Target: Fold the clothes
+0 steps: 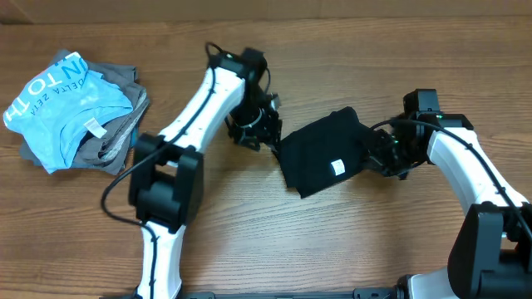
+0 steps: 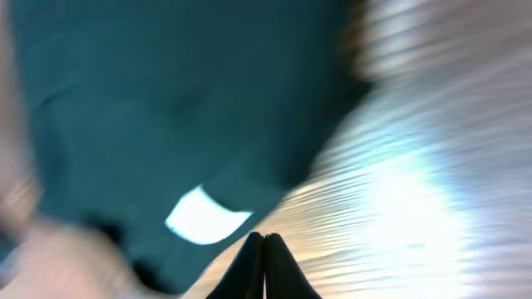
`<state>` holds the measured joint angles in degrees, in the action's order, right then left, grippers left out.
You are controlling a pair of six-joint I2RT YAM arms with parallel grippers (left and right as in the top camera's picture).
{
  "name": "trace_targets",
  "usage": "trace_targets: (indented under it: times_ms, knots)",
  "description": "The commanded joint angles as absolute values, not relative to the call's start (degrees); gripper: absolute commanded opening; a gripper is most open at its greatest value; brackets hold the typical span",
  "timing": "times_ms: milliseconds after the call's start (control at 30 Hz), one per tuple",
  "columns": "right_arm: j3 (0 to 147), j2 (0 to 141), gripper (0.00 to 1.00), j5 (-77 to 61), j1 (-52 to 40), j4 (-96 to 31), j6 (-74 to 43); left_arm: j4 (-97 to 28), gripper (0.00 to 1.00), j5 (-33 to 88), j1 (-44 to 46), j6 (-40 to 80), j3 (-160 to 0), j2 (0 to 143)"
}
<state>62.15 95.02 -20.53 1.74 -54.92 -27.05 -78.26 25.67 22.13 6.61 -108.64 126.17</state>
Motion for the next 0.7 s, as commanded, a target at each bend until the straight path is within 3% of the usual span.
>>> trace_targets:
  times_ms: [0,267,400,600,667]
  knots:
    - [61.9,94.8,0.05,-5.8,2.7,-54.5,-33.3,-79.2,0.59,22.5,20.8,5.1,-110.5,121.1]
    - [55.8,101.5,0.06,-15.1,1.7,-43.3,-36.3,-79.3,0.59,22.1,18.7,5.2,-110.5,120.2]
    - [55.4,106.5,0.05,-26.8,0.6,-30.3,-38.2,-79.3,0.60,22.1,18.5,5.1,-110.5,120.2]
    - [55.7,109.3,0.04,-49.1,-3.6,0.9,-33.0,-78.4,0.63,22.0,18.5,5.1,-110.5,120.2]
    - [56.9,108.8,0.04,-50.8,-3.7,0.6,-33.0,-78.6,0.64,22.0,18.5,5.1,-110.5,120.2]
